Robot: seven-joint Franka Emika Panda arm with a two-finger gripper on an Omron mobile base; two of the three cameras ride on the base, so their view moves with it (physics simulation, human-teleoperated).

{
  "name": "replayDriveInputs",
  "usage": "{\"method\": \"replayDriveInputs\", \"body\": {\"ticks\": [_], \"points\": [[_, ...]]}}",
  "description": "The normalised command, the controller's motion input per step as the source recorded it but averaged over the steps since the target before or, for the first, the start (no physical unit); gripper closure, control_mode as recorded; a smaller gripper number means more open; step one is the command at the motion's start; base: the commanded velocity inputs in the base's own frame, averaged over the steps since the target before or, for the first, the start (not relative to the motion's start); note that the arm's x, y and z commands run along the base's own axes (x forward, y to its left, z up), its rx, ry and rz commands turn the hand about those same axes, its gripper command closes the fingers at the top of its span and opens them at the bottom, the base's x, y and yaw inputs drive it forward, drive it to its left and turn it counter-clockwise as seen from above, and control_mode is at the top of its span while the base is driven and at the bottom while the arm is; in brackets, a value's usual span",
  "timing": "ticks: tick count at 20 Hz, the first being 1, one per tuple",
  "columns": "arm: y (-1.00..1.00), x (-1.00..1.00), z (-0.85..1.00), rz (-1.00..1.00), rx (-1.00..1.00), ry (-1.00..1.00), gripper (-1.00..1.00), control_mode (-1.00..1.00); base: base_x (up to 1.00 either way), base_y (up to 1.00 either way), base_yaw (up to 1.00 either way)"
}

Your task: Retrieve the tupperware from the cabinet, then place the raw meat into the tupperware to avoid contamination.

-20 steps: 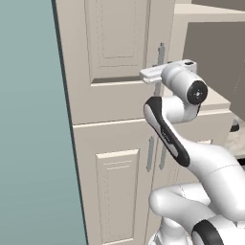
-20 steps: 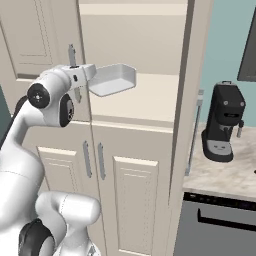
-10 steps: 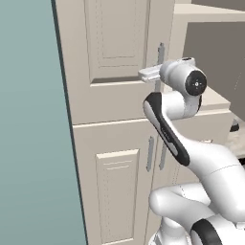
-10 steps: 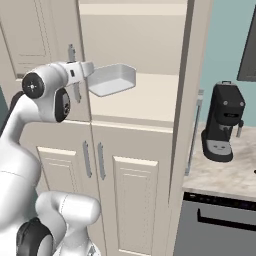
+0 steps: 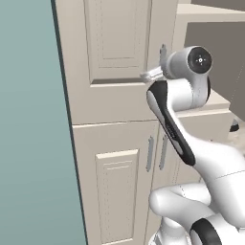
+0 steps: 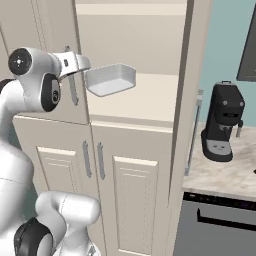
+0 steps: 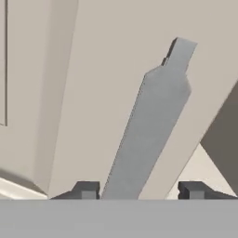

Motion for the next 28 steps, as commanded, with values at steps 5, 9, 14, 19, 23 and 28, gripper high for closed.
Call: {"method": "replayDriveInputs", "body": {"ticks": [5, 9, 14, 19, 23, 28], "points": [[0.22, -0.4, -0.21, 0.0, -0.12, 0.23, 1.0, -1.0, 0.0, 0.0, 0.0], [0.28, -0.5, -0.3, 0.0, -0.1, 0.17, 1.0, -1.0, 0.0, 0.0, 0.0], [0.35, -0.53, -0.33, 0.0, -0.1, 0.16, 1.0, -1.0, 0.0, 0.0, 0.0], [0.31, -0.47, -0.31, 0.0, -0.08, 0.11, 1.0, -1.0, 0.0, 0.0, 0.0], [0.0, -0.37, -0.03, 0.0, -0.01, 0.0, 1.0, -1.0, 0.0, 0.0, 0.0], [-0.17, -0.27, 0.01, 0.0, 0.0, 0.0, 1.0, -1.0, 0.0, 0.0, 0.0]]}}
